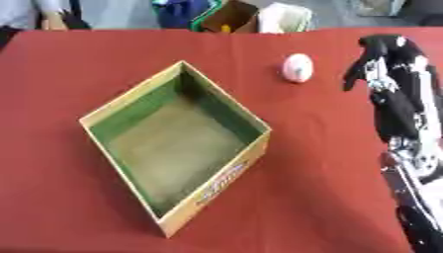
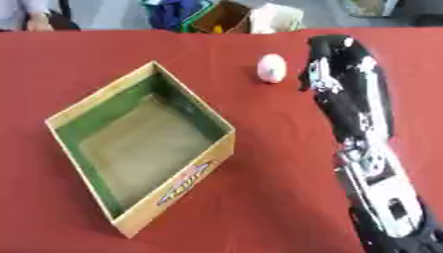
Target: Pick up objects on the table and place them in the box.
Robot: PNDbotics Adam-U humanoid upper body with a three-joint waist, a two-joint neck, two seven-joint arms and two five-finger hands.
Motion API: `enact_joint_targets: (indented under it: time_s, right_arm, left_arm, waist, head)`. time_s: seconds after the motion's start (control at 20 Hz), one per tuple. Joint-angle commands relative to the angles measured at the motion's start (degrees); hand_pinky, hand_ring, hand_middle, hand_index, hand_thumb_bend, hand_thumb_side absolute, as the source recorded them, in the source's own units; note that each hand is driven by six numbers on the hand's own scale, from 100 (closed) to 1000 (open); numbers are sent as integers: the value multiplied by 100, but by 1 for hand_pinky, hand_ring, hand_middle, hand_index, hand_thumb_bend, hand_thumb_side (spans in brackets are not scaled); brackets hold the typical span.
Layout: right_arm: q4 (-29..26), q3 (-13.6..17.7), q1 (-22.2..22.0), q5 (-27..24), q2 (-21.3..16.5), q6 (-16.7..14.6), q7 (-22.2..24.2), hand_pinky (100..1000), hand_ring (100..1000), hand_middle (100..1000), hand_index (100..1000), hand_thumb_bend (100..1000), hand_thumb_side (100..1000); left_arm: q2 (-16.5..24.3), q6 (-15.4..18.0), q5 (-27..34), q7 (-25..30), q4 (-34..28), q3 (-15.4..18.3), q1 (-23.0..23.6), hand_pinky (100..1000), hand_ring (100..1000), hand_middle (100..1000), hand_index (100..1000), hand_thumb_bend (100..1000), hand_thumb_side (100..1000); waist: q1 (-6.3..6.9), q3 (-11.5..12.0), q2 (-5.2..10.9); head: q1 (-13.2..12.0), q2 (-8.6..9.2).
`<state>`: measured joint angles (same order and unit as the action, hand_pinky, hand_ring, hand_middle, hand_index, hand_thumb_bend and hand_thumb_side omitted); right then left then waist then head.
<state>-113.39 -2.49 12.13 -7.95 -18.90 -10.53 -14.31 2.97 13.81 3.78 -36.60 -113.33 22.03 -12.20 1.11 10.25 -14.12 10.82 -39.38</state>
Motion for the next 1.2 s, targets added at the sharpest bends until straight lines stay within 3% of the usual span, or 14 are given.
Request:
enact_joint_targets:
  time_s: [0.05, 0.4, 0.6, 0.95, 1.2]
  right_arm:
    - [-120, 8, 78, 34, -97, -12, 20, 291, 393, 346, 629, 100, 383]
    - [-120, -4, 96, 52, -137, -28, 27, 294, 401, 372, 648, 100, 397]
    - [-120, 6, 138, 119, -313, -53, 32, 304, 425, 441, 690, 100, 449]
    - [-120, 45, 466, 432, -1017, -83, 117, 381, 515, 553, 778, 100, 617]
    - [-120, 47, 939, 764, -1775, 280, 237, 440, 577, 610, 821, 118, 706]
  left_arm:
    - [48, -2, 4, 22, -126, 1, -42, 396, 368, 299, 455, 100, 817]
    - [39, -1, 13, 31, -126, 1, -36, 396, 368, 299, 453, 100, 817]
    - [28, -3, 22, 38, -126, 1, -28, 397, 367, 298, 452, 100, 815]
    - [-8, -11, 61, 69, -126, -8, -20, 398, 366, 296, 449, 100, 814]
    - [-9, -16, 84, 98, -126, -28, -10, 399, 366, 296, 449, 100, 815]
  waist:
    - [10, -7, 57]
    - [18, -13, 4]
    - [15, -16, -54]
    - [5, -15, -203]
    - [8, -32, -228]
  head:
    - [88, 98]
    - [45, 155]
    - [23, 147]
    - [85, 159]
    - [110, 226]
